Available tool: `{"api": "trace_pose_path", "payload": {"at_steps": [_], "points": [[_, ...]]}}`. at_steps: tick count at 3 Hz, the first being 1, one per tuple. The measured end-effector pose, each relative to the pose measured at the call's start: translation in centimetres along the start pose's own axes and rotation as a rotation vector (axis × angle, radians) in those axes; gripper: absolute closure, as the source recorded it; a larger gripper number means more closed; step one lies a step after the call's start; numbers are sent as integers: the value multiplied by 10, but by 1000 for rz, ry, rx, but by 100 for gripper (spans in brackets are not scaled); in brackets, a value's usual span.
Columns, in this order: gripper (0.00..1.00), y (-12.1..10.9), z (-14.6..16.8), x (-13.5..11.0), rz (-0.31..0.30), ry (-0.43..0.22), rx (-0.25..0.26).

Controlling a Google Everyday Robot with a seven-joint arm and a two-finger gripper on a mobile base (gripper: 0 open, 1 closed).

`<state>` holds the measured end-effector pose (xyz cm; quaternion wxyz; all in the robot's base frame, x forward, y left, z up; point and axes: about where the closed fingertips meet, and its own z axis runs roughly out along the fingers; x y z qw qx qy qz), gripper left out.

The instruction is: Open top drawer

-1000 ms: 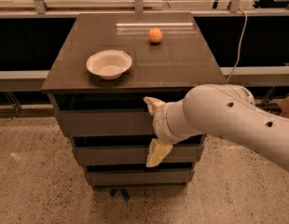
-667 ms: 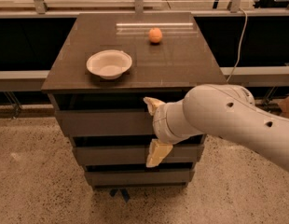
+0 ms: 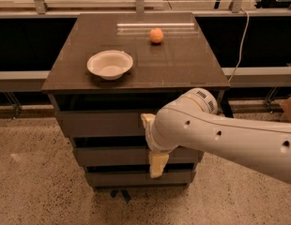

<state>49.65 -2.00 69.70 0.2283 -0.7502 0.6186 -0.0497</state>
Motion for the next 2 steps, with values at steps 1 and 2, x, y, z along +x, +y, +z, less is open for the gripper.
{"api": "trace_pose_path", "payload": {"at_steps": [1, 2], "points": [[0, -4, 27, 15, -52, 69, 13], [0, -21, 49, 23, -93, 96, 48]]}}
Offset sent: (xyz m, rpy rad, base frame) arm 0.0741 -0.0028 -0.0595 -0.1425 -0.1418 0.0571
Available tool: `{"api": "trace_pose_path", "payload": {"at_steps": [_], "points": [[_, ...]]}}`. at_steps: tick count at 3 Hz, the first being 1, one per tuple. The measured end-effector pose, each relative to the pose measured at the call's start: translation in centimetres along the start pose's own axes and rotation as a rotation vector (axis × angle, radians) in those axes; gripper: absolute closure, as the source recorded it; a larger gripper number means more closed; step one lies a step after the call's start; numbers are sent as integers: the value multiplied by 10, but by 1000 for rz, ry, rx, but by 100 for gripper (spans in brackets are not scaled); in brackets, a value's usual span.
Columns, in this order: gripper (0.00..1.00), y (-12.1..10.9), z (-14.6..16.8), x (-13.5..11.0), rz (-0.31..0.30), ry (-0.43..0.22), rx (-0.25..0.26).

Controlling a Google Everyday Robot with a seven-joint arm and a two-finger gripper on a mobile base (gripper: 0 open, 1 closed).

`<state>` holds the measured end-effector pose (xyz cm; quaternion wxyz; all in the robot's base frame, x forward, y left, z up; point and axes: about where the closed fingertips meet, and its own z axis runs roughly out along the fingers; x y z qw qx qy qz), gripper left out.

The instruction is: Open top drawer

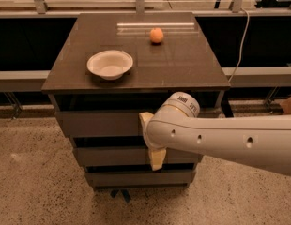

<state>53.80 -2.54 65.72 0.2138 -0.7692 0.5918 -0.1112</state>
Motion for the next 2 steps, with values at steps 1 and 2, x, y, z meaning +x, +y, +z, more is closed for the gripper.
{"api": "trace_pose_path", "payload": {"at_steps": [1, 2], "points": [[0, -26, 26, 3, -23, -8, 46], [0, -43, 40, 2, -29, -22, 72]]}}
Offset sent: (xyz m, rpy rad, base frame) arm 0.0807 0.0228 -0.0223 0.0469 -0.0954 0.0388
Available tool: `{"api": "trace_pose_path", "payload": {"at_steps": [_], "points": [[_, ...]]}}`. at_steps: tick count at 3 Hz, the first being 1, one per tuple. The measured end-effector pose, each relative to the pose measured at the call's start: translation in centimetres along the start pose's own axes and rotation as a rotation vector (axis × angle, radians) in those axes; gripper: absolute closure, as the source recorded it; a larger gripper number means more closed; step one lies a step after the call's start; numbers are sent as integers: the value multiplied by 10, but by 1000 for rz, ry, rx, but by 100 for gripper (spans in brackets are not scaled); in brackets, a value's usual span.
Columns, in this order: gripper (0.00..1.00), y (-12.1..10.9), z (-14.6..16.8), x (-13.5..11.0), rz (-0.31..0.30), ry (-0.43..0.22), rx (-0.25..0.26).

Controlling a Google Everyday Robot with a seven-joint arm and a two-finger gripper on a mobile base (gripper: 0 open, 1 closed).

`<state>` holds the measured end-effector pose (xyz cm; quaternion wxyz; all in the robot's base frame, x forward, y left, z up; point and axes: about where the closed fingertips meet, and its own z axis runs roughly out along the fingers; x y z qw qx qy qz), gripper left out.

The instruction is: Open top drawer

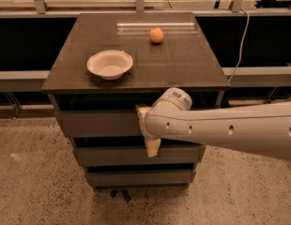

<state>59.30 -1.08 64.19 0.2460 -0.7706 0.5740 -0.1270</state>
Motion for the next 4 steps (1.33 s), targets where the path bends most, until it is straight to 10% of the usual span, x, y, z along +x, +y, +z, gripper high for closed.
{"api": "trace_pose_path", "payload": {"at_steps": [1, 3, 4], "points": [[4, -17, 1, 2, -4, 4, 32], [44, -8, 8, 0, 30, -34, -43], [48, 3, -4, -8, 67, -75, -85]]}}
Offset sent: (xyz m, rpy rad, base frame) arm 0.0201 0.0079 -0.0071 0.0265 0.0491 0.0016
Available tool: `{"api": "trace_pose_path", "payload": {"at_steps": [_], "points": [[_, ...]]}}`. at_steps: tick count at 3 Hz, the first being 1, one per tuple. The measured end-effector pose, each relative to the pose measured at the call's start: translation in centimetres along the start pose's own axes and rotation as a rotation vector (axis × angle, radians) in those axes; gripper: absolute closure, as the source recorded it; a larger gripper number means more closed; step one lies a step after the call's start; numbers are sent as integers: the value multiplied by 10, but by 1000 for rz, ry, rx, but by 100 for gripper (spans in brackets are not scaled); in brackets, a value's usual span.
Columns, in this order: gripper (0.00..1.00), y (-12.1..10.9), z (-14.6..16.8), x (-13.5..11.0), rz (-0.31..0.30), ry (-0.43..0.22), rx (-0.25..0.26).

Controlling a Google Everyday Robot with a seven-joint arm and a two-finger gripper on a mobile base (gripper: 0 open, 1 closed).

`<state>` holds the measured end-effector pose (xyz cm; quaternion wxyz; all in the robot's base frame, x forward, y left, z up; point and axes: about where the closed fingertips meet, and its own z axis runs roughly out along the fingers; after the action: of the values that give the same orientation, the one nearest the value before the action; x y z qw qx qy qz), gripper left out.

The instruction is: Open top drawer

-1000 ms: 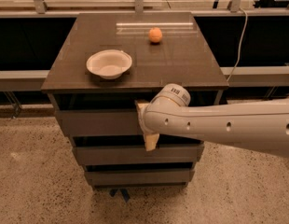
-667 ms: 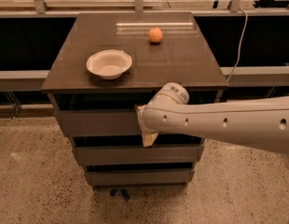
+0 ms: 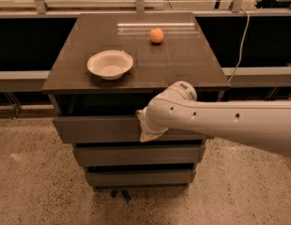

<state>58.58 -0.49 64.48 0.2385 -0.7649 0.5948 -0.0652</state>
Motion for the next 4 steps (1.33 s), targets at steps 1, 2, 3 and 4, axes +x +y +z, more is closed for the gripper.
{"api": "trace_pose_path", "payload": {"at_steps": [1, 2, 3, 4], "points": [[36, 4, -9, -5, 6, -15, -14], [22, 4, -11, -6, 6, -15, -14], [1, 25, -37, -26, 3, -50, -62], [0, 38, -52, -49, 30, -102, -103]]}}
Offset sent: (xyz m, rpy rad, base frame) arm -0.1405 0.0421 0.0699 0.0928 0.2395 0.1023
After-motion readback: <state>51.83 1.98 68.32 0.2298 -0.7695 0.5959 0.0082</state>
